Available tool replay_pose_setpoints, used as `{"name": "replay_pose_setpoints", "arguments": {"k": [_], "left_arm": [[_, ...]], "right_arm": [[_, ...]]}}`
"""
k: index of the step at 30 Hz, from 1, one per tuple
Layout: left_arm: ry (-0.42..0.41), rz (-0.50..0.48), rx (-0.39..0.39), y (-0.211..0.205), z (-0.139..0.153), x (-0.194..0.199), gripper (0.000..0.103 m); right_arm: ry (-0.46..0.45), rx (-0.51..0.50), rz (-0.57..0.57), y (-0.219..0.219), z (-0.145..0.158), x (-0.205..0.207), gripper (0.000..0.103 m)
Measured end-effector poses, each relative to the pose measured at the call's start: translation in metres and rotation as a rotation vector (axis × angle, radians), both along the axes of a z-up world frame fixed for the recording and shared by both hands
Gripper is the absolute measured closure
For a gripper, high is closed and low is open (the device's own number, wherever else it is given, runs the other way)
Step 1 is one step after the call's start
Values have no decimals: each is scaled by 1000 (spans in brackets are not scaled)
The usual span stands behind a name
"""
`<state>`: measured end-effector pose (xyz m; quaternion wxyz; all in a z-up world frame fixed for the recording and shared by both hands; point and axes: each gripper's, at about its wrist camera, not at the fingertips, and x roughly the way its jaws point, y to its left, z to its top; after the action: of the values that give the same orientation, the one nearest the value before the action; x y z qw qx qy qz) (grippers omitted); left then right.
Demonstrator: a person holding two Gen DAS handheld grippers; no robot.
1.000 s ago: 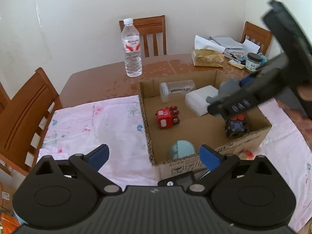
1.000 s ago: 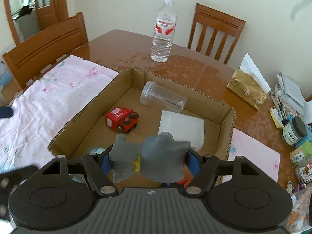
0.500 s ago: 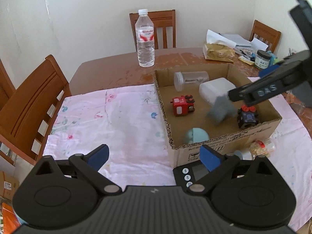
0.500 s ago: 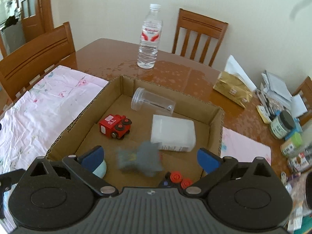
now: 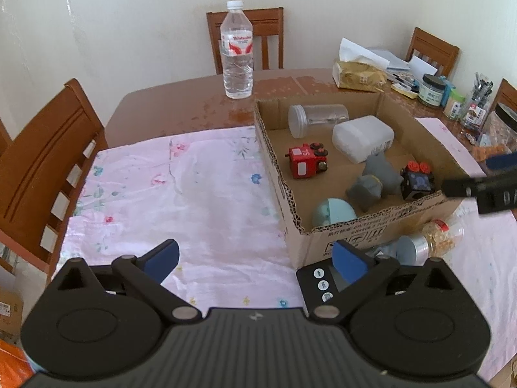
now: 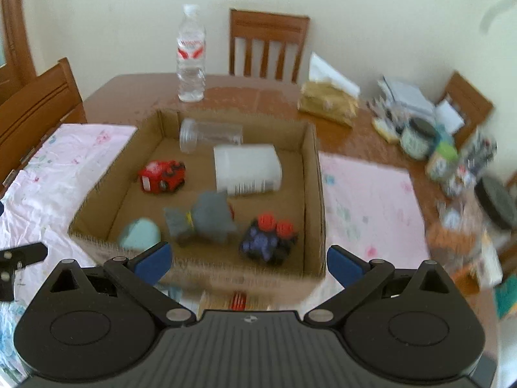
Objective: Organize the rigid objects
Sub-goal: 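Move left tool toward black timer while right tool grasps glass capsule jar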
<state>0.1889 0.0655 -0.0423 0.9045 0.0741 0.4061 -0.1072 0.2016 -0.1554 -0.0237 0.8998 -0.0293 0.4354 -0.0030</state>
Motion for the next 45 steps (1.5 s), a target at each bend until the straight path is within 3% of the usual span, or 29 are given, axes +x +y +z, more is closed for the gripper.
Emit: {"name": "replay_pose_setpoints", "arguments": {"k": [11,17,24,31,34,45], "left_arm": [[27,-85,-28,9,-17,5,2],[54,-65,-34,7,-24,2,2],[72,-16,11,-12,-31,0,2],[98,-12,18,-39,-39,2,2],[104,-9,20,-49,-45,6,2],[162,14,-7,-61,-76,20,2]], "right_arm": [[89,17,-131,17,-51,-21,0],[94,24,-138,20,-65,-15,0],[141,22,-114,10,-88,1,0],[169,2,-127,-22,-99,4,0],[184,39,-136,-35,-105,3,0],[175,37,-99,-37,-105,3,0]]}}
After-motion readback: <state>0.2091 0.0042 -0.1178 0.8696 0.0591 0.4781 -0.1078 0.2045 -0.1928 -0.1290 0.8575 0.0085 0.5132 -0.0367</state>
